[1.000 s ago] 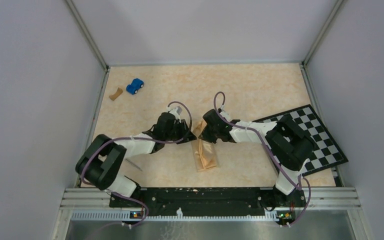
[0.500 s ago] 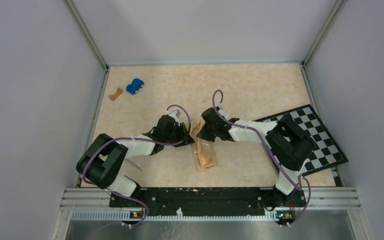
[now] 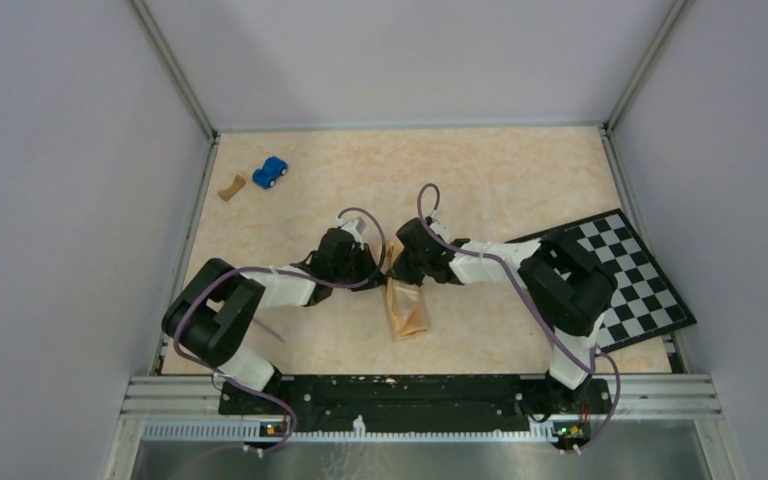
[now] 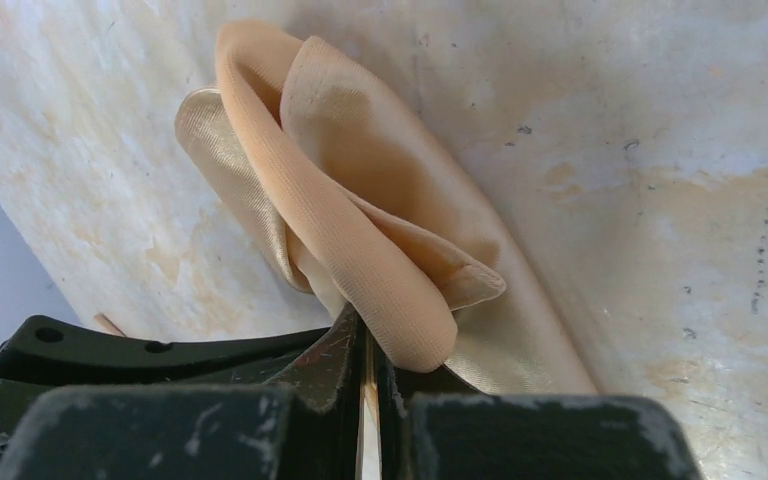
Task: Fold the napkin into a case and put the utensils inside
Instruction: Fold the lower triangle-folded napkin at the center of the board.
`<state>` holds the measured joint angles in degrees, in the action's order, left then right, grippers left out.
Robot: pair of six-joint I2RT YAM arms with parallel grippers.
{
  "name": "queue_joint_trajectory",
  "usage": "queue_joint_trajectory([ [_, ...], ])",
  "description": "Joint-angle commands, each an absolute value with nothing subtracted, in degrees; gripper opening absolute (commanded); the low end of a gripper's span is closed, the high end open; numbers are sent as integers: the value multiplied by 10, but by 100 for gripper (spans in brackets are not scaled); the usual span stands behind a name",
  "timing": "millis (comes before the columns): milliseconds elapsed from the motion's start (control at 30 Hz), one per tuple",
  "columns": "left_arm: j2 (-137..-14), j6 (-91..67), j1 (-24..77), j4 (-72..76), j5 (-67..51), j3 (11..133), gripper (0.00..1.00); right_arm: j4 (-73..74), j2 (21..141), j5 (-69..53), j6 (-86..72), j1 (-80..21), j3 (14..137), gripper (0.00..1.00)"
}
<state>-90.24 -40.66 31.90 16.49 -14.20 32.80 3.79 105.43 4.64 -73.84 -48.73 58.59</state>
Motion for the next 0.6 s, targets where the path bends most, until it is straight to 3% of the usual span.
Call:
queue_joint_trajectory([
  [0,-887,-370,319,133,-111,320,16,14,1072,47,-757,-498,598,0],
  [200,-801,-364,319,110,-133,286,56,12,1071,49,-761,-497,592,0],
  [333,-772,-372,324,106,-154,280,62,12,1067,51,-762,-497,589,0],
  [433,-792,-375,340,97,-140,297,81,8,1065,49,-765,-496,588,0],
  [567,-854,-384,362,64,-107,337,80,5,1064,43,-767,-496,588,0],
])
